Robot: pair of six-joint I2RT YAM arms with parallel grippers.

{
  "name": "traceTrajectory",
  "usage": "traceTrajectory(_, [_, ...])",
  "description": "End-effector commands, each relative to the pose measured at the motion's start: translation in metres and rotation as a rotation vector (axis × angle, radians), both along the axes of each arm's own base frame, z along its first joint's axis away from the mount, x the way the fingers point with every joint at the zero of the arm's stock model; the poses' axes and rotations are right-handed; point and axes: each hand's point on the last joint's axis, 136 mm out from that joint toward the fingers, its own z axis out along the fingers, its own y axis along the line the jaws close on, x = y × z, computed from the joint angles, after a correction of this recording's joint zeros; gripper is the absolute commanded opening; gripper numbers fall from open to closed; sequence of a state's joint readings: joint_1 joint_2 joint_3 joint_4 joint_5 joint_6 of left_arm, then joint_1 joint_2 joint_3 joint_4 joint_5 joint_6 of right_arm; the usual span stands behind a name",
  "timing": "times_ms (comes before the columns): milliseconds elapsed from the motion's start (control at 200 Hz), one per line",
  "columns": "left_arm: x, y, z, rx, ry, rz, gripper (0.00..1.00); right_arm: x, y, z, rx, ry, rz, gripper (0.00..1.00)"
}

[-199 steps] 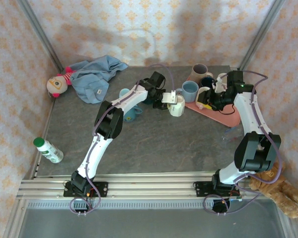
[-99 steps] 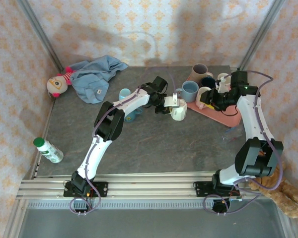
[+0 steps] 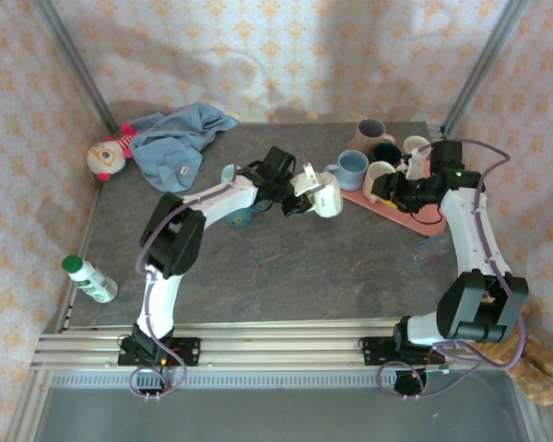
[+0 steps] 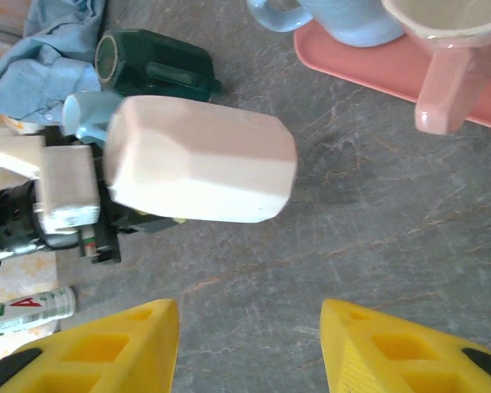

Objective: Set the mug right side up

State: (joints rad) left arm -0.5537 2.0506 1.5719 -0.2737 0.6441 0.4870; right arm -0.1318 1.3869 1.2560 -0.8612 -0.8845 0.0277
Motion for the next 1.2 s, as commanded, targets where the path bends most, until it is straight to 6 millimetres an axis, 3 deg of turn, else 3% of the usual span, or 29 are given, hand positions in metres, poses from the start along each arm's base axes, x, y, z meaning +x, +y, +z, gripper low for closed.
traceTrajectory(0, [0.017, -0.002, 0.115, -0.278, -0.178, 0.126, 0.0, -0.001, 0.007, 0.024, 0.051, -0.101, 0.019, 0.49])
traceTrajectory(435, [-0.011, 0.026, 0.218, -0.578, -0.233, 0.274, 0.0, -0.03, 0.044, 0.084, 0.284, -0.313, 0.196, 0.49])
traceTrajectory(565, [-0.02, 0.032, 0.25, -0.661, -0.249, 0.29, 0.0, -0.032, 0.049, 0.092, 0.346, -0.331, 0.222, 0.49])
traceTrajectory(831, [-0.034, 0.04, 0.284, -0.751, -0.255, 0.295, 0.0, -0.044, 0.068, 0.113, 0.369, -0.428, 0.324, 0.48])
traceTrajectory(986, [-0.039, 0.042, 0.271, -0.662, -0.26, 0.306, 0.0, -0.039, 0.073, 0.11, 0.353, -0.425, 0.335, 0.48])
traceTrajectory(1196, [-0.052, 0.043, 0.204, -0.358, -0.287, 0.303, 0.0, -0.036, 0.068, 0.097, 0.293, -0.393, 0.297, 0.48])
